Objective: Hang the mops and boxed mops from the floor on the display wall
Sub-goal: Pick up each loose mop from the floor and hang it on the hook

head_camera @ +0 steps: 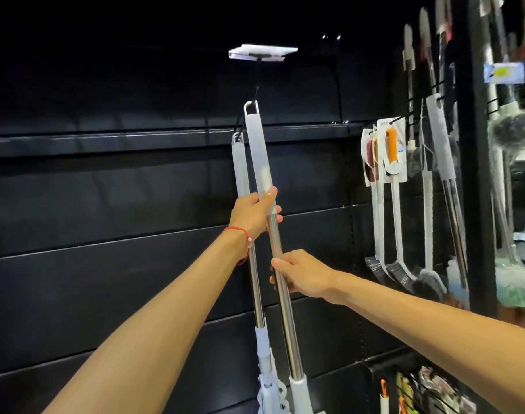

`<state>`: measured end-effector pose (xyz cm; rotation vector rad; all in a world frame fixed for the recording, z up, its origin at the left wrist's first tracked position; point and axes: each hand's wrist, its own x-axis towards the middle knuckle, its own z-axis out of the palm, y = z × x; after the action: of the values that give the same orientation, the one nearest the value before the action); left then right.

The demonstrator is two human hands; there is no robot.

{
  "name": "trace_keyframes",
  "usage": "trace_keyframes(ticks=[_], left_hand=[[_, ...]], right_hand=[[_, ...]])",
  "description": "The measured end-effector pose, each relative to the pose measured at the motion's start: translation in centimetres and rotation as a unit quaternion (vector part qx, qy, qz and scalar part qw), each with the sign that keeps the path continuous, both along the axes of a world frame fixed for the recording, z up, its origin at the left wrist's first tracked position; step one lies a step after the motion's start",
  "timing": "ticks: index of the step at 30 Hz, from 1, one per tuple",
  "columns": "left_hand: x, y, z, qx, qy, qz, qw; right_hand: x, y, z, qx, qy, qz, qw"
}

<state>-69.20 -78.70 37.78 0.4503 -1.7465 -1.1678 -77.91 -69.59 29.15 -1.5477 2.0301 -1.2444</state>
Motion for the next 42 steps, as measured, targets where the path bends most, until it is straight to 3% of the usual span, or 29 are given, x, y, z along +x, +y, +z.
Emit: trace_keyframes(ticks=[8, 16, 23, 30, 34, 39, 42], left_hand=[[-1.0, -2.8, -1.5, 0.003, 0.05, 0.07, 0.996], [-2.2, -5.6, -2.1, -0.036, 0.074, 0.146, 0.986], [-4.5, -8.6, -2.2, 0.0, 0.066, 0.169, 0.983], [-5.7, -9.5, -2.0, 0.052, 0.09, 0.189, 0.976], [-6.2, -9.8, -2.3, 0.035, 0.098, 0.202, 0.974], [-5.6, -9.2, -3.2, 0.015, 0.097, 0.178, 0.979], [-4.0, -9.1, -4.9, -0.047, 0.017, 0.169, 0.984]], right_hand=[[-2.1, -3.8, -0.8, -0.006, -0.046, 0.051, 0.998], [-4.4, -8.1, -1.6, -0.036, -0.01, 0.089, 0.995], [-6.5, -10.4, -2.5, -0.086, 0.02, 0.069, 0.994], [-7.8, -12.0, -3.5, -0.179, -0.047, 0.049, 0.981], [-8.1, -12.5, -3.6, -0.19, -0.063, 0.046, 0.979], [-7.6, -12.3, -4.0, -0.194, -0.002, 0.015, 0.981], [-6.9, -11.5, -4.8, -0.175, 0.043, -0.005, 0.984]])
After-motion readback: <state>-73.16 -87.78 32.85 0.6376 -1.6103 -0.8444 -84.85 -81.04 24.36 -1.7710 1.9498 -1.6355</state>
